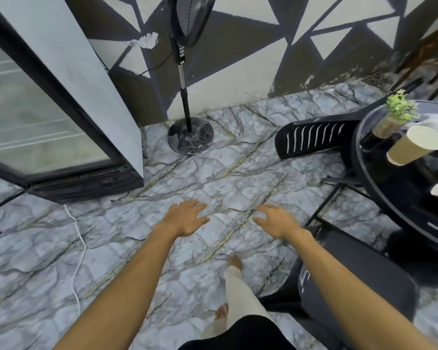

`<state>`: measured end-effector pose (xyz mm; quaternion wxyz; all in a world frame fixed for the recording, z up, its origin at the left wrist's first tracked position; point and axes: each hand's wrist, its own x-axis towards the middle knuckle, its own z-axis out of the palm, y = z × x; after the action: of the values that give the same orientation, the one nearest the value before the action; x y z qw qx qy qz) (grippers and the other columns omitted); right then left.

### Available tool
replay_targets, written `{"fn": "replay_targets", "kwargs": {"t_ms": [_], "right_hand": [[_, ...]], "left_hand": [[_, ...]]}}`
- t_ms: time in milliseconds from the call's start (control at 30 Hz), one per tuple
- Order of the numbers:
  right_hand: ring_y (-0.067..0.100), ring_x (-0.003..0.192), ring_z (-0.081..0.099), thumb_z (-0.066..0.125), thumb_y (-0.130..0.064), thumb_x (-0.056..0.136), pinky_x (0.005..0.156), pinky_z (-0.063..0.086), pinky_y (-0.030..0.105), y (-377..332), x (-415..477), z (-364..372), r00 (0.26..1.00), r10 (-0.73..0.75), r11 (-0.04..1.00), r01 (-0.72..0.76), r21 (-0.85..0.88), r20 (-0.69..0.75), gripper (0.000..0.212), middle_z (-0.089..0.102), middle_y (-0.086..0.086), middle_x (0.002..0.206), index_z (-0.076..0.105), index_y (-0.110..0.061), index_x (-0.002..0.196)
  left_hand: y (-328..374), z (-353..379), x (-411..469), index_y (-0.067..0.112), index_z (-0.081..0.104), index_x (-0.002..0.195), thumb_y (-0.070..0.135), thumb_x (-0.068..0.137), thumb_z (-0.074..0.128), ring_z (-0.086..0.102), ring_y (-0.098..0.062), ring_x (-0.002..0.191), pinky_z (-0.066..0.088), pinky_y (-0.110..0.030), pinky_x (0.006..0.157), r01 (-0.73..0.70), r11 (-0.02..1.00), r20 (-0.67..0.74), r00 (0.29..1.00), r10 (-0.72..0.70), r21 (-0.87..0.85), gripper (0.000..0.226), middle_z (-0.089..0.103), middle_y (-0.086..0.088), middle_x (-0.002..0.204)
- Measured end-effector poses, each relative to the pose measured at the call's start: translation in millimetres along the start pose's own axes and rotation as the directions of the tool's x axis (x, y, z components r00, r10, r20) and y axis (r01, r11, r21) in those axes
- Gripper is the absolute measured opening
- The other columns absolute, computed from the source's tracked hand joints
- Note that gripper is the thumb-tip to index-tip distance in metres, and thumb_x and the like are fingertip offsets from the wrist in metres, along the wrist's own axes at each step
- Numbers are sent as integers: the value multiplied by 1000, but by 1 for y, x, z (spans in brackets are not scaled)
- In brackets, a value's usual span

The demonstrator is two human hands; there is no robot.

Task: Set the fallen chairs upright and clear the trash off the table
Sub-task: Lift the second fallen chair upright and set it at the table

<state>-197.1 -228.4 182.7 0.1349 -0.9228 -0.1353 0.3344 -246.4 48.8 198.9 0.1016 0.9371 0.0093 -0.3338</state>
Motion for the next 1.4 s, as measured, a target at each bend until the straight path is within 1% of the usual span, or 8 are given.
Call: {"fn": "replay_targets", "kwargs": {"t_ms": [167, 367, 600, 833, 967, 1133, 1300, 1400], "right_hand": [[24, 136, 43, 44, -46, 100, 107, 41, 42, 14, 47, -23, 999, 26, 998, -28, 57, 36, 50, 44, 1, 151, 44, -24, 145], [28, 131, 47, 43, -44, 100, 103, 42, 42, 35, 109, -71, 990, 101, 988, -111, 105, 97, 45, 51, 5, 145, 49, -21, 139], [29, 130, 47, 42, -50, 98, 102, 43, 46, 67, 182, -141, 983, 166, 978, -174, 115, 75, 48, 49, 5, 146, 49, -25, 138], [30, 132, 46, 43, -49, 98, 106, 41, 45, 99, 264, -211, 969, 247, 956, -249, 153, 28, 54, 48, 9, 147, 43, -21, 144], [31, 126, 51, 44, -47, 97, 102, 43, 44, 115, 308, -248, 956, 293, 940, -288, 184, 2, 48, 53, 9, 141, 51, -20, 137], [32, 130, 47, 44, -45, 98, 104, 42, 46, 132, 364, -299, 935, 353, 918, -349, 187, 11, 51, 46, 9, 147, 44, -20, 143], [33, 127, 49, 45, -44, 98, 99, 46, 46, 153, 417, -349, 920, 392, 899, -377, 221, -26, 51, 48, 10, 144, 46, -17, 141], [33, 124, 51, 46, -43, 98, 97, 48, 46, 169, 445, -379, 907, 418, 877, -390, 281, -44, 52, 46, 10, 145, 43, -19, 143]], "left_hand": [[-1, -30, 59, 33, 23, 155, 57, 100, 30, 16, -21, 151, 11, -43, 121, -14, 1000, 75, 997, 12, 20, 60, 17, 0, 165], [12, -85, 141, 32, 27, 153, 57, 99, 32, 23, -22, 149, 17, -43, 120, -18, 997, 154, 988, 6, 75, 60, 23, 0, 163], [38, -158, 225, 30, 32, 151, 52, 100, 33, 29, -27, 145, 22, -45, 116, -20, 992, 126, 992, 4, 125, 56, 29, -3, 160], [61, -228, 328, 27, 35, 150, 51, 99, 36, 34, -30, 143, 27, -46, 113, -41, 977, 120, 993, 16, 207, 56, 33, -6, 158], [68, -268, 395, 25, 38, 149, 50, 99, 35, 36, -29, 141, 31, -47, 113, -93, 967, 113, 991, 67, 238, 56, 35, -6, 156], [86, -327, 470, 24, 35, 150, 48, 100, 35, 35, -27, 142, 29, -46, 113, -144, 946, 102, 988, 119, 290, 56, 33, -4, 158], [106, -380, 538, 23, 33, 151, 47, 100, 37, 33, -27, 143, 28, -46, 113, -195, 930, 105, 980, 170, 312, 57, 33, -5, 157], [118, -412, 580, 23, 38, 148, 48, 100, 34, 36, -25, 141, 31, -44, 112, -210, 912, 116, 977, 180, 352, 55, 36, -3, 156]]}}
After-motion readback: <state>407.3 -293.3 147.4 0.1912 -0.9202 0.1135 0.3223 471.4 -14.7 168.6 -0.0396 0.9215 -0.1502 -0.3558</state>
